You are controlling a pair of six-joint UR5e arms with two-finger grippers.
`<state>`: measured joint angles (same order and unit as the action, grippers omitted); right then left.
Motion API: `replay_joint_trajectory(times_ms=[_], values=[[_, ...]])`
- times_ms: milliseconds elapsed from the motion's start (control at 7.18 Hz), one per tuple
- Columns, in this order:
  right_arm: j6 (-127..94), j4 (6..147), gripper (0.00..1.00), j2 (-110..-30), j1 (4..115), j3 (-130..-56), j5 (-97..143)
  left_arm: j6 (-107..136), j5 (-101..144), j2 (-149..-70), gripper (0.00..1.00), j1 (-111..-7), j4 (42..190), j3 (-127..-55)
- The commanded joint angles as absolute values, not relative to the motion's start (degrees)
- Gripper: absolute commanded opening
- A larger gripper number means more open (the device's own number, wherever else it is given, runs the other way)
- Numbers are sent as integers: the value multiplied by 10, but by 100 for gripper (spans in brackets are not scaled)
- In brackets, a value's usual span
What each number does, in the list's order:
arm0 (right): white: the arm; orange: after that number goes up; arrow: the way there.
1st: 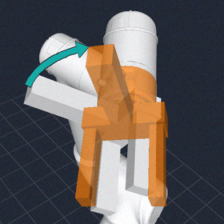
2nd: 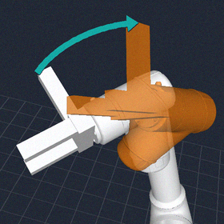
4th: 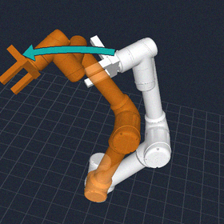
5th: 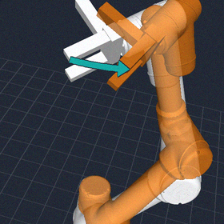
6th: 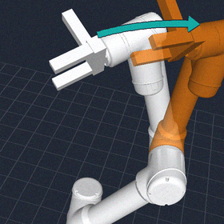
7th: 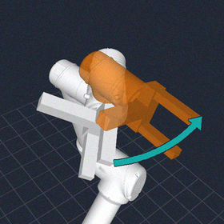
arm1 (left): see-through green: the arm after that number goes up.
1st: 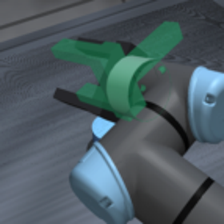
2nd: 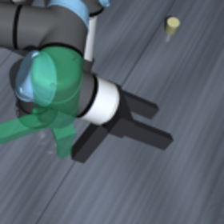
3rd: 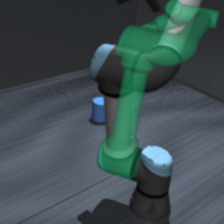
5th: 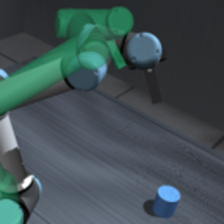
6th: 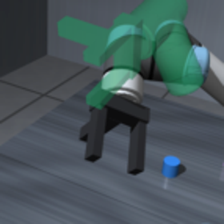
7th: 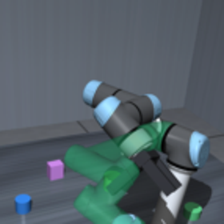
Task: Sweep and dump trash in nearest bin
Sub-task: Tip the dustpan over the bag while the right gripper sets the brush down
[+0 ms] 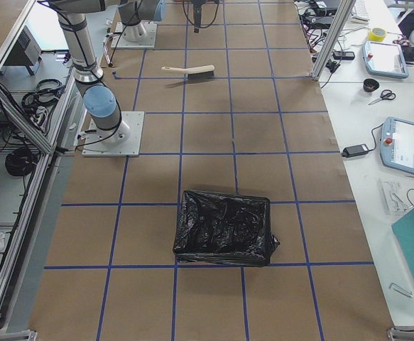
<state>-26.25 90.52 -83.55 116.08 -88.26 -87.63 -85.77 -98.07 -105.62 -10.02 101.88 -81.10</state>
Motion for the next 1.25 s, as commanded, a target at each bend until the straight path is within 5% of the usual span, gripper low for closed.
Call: replay_joint_trajectory(times_ms=[0,279,1115], values=[[-149,850,96,-868,1030,-884,-889,-855,-980,-1050,0,-102,1019,-807],[-71,853,94,-889,947,-888,-879,-856,-980,-1017,0,-141,1019,-806],[-39,911,100,-921,947,-882,-886,-843,-869,-1005,0,-355,872,-813]])
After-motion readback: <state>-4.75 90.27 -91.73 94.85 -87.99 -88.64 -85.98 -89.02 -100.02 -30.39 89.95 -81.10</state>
